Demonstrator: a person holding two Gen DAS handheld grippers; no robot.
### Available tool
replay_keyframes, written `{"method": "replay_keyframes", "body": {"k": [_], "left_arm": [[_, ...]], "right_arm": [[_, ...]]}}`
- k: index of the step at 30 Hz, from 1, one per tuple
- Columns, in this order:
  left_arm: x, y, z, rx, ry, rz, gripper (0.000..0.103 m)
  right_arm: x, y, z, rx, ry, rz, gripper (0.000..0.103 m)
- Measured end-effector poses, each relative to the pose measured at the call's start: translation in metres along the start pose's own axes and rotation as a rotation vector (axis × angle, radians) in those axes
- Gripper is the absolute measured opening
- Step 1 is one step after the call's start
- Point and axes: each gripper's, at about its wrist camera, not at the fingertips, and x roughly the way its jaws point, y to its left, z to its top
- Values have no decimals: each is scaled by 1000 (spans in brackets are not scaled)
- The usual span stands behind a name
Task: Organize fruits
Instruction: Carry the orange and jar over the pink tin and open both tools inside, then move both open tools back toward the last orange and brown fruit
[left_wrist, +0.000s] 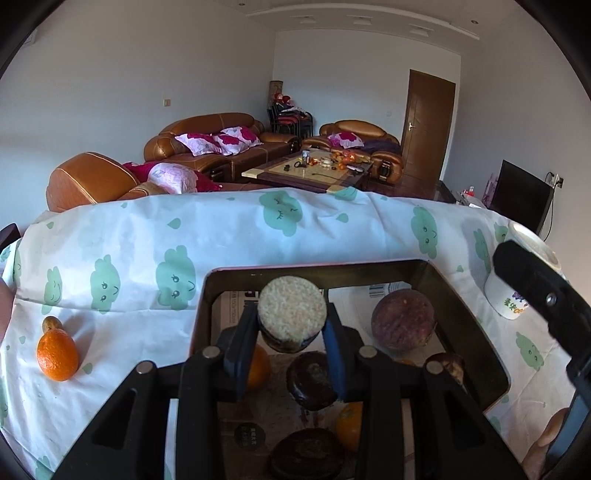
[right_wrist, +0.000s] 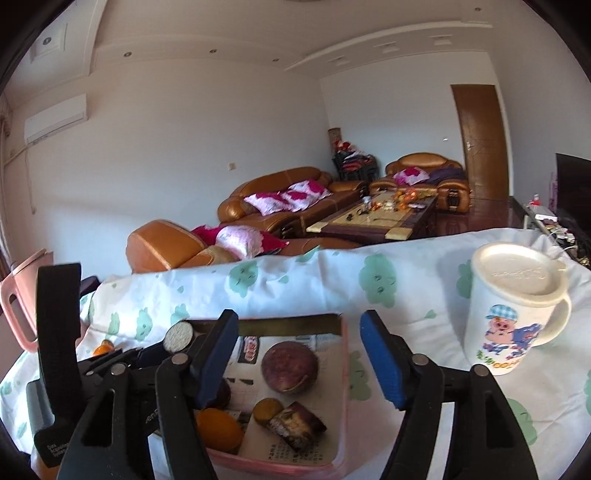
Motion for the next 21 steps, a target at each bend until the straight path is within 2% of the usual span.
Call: {"method": "replay_keyframes", "body": {"k": [1, 3, 4, 5, 13, 21], "left_arm": [[-2, -2, 0, 12, -9, 1, 49], [-6, -7, -1, 34, -27, 19, 81], [-8, -8, -1, 38, -36, 36, 88], [-11, -9, -2, 39, -47, 49, 101], [-25, -3, -6, 22, -76, 74, 103], [-46, 8, -14, 22, -136, 119, 103]], "right_arm": [[-3, -3, 2, 6, -22, -26, 74], [-7, -7, 4, 14, -46, -64, 74], [-7, -8, 4, 19, -52, -77, 74], [-5, -10, 5, 24, -52, -86, 74], [5, -9, -1, -6, -17, -126, 75], [-4, 3, -8, -63, -79, -146, 75]]}}
